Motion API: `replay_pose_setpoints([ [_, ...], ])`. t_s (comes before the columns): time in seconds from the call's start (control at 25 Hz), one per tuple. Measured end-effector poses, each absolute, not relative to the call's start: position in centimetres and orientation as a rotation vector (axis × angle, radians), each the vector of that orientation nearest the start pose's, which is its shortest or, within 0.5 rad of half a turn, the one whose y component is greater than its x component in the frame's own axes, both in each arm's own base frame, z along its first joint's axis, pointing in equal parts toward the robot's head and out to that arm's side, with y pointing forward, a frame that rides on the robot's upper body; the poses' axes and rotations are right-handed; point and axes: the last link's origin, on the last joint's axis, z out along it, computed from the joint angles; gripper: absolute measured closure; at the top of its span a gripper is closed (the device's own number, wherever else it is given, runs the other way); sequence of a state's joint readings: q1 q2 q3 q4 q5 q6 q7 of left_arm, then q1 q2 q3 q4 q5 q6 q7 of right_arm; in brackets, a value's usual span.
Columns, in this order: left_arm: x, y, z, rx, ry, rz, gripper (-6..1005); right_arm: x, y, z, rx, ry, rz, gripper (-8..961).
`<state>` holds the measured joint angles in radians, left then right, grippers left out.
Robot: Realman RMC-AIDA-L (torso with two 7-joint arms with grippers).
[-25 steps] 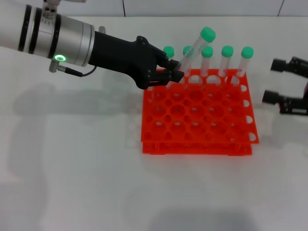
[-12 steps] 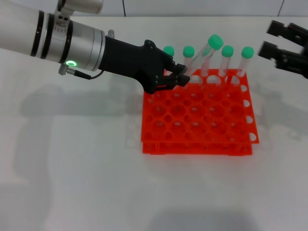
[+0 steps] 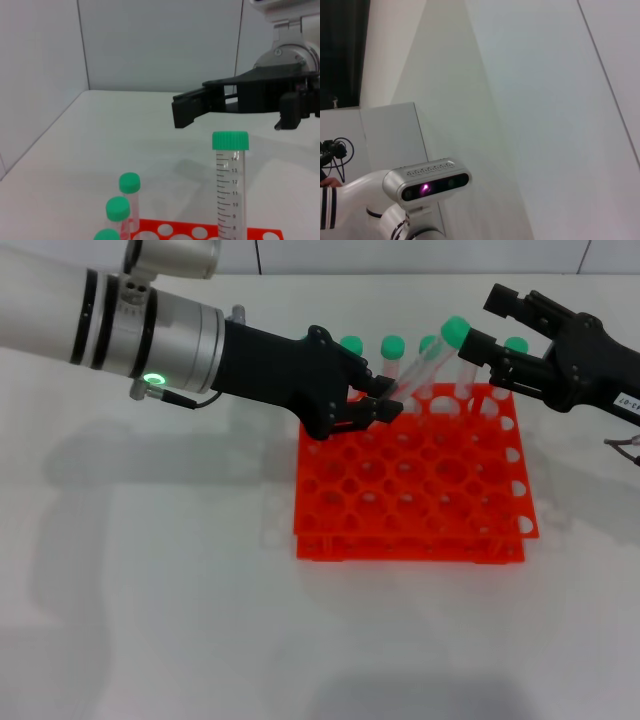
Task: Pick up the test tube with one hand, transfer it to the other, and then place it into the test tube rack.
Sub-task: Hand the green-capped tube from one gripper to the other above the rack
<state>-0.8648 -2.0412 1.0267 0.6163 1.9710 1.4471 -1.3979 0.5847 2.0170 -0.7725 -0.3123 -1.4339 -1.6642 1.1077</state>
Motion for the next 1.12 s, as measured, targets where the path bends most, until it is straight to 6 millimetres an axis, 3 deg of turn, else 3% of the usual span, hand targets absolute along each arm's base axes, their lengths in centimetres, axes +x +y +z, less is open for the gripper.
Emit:
replay_pose_setpoints([
  [0.6,-14.4,38.7,-4.2,-3.027,-0.045,-0.480,713,22.6,33.4,0.3,-2.412,0.411,1.342,83],
  [1.12,-14.3,38.6,-4.4,-3.031,-0.060,-0.487,698,22.7,33.5,0.3,-2.413,0.419,1.337,154],
])
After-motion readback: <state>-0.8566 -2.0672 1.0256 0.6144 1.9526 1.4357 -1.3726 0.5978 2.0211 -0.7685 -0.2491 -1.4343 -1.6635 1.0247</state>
